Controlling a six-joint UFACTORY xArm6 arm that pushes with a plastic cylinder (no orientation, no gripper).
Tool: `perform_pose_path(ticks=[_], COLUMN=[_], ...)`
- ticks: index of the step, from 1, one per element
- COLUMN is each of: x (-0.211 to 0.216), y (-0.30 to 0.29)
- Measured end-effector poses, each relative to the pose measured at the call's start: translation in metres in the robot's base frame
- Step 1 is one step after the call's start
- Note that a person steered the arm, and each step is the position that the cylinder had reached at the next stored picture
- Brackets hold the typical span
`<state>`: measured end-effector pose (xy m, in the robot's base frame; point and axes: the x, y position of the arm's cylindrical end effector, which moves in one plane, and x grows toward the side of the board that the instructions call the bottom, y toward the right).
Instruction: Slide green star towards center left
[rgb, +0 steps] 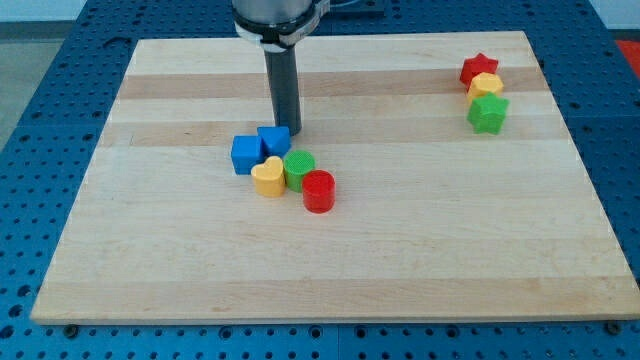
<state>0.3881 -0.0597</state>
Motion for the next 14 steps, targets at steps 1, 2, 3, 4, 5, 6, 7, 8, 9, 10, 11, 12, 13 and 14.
perform_pose_path(ticks=[1,2,3,4,5,6,7,8,9,10,11,12,13,14], x=[0.013,0.013,0.013,0.013,0.018,0.026,0.021,-0.003,-0.013,-0.013,-0.013,-0.013,-0.021,-0.020], y=[0.000,0.000,0.018,0.084,0.155,0.229,0.299,0.313,0.294,0.257,0.226,0.205,0.193,0.213])
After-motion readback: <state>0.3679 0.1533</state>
